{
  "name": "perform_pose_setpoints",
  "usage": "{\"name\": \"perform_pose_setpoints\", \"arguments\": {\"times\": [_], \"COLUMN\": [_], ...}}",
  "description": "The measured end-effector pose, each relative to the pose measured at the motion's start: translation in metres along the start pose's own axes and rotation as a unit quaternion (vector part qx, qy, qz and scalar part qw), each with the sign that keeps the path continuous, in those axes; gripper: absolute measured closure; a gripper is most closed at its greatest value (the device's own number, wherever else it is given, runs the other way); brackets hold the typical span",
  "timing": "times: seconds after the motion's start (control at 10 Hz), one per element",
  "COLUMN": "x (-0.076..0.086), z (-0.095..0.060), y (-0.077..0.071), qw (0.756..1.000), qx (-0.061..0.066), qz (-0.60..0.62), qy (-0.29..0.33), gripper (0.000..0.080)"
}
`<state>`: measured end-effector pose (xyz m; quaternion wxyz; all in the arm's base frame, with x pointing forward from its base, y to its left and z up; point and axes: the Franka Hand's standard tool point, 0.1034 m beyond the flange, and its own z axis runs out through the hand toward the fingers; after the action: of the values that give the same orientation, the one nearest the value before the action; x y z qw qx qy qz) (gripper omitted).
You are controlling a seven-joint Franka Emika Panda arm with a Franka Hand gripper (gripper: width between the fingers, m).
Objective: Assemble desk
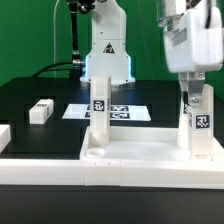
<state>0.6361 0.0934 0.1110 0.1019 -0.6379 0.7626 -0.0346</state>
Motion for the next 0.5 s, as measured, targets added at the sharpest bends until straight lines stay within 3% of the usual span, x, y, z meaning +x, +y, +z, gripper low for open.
{"name": "perform_pose_setpoints", "arguments": {"times": [0.3, 0.4, 0.5], "x": [0.000, -0.008, -0.012], "z": [0.000, -0.002, -0.003], "y": [-0.001, -0.004, -0.006], "qw": [0.997, 0.985, 0.969], "qx": [-0.002, -0.004, -0.002], "qz": [-0.071, -0.170, -0.249], "qy": [0.005, 0.006, 0.003], "gripper": [0.0458, 0.0250, 0.0180]}}
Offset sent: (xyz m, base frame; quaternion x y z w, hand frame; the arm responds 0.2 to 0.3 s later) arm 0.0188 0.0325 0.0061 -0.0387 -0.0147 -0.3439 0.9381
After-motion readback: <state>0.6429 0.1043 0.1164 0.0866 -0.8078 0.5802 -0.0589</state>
